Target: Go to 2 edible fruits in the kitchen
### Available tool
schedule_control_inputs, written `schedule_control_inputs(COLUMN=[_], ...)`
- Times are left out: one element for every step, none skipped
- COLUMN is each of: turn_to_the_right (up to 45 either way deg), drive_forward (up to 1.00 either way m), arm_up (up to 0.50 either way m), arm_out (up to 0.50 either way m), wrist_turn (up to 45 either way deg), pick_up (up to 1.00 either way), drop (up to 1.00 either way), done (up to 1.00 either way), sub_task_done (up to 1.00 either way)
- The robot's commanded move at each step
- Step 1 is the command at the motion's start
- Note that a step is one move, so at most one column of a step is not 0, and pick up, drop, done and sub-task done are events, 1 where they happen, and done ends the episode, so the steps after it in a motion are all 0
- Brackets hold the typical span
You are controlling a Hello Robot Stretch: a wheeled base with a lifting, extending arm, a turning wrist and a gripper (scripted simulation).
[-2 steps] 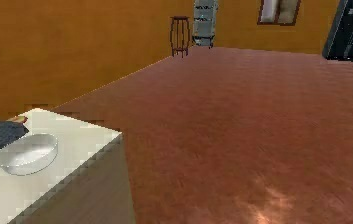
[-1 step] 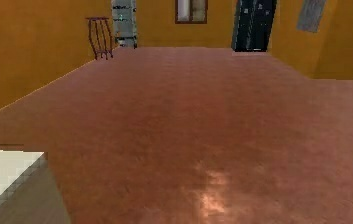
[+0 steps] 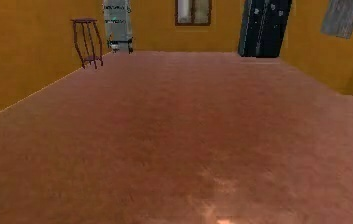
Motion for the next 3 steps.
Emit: schedule_control_inputs(turn_to_the_right=[-36.0,0.0,-45.0], drive_forward=[0.00,0.45,0.00], arm_up=[0.00,0.00,0.00], arm_out=[0.00,0.00,0.00], wrist_turn=[0.0,0.0,0.0], pick_up=[0.00,0.00,0.00], drop=[0.00,0.00,0.00], done=[0.00,0.00,0.00], sub_task_done=[0.00,0.00,0.00])
